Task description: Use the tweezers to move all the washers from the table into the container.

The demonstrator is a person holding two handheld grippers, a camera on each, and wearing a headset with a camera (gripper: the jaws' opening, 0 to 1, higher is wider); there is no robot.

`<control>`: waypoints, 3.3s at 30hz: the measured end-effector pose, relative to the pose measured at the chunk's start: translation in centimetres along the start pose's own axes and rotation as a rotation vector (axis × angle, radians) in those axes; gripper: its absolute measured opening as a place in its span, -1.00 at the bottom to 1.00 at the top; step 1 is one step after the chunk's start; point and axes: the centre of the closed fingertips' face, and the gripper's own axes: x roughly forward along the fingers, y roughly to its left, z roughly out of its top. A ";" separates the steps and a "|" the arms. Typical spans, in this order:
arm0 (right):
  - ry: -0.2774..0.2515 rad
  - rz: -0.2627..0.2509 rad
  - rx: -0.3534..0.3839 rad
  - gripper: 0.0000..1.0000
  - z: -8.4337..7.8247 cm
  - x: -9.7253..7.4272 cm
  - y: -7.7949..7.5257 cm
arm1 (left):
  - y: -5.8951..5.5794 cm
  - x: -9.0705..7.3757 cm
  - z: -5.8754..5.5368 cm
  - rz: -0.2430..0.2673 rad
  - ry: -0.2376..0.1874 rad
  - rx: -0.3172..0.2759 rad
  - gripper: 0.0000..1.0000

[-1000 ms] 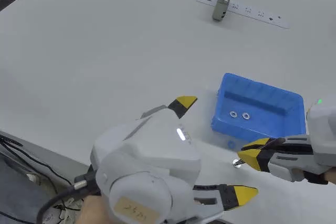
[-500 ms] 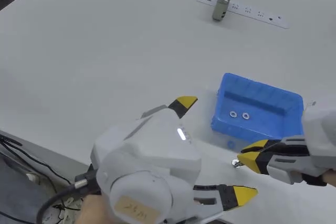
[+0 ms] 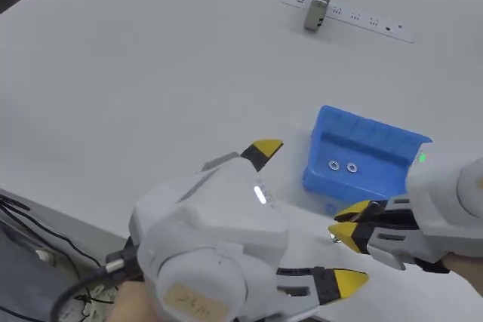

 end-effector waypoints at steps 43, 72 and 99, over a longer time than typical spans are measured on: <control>-0.152 -0.164 0.277 -0.94 1.3 -4.3 -10.8 | 0.3 -0.2 0.6 0.017 -0.022 -0.001 0.84; -0.126 -0.177 0.300 -0.92 0.9 -1.6 -11.7 | 0.2 -0.1 0.3 0.011 -0.013 -0.003 0.82; 0.062 -0.050 0.125 -1.00 -1.7 -1.8 -11.2 | 0.0 0.0 0.0 -0.002 -0.002 -0.003 0.81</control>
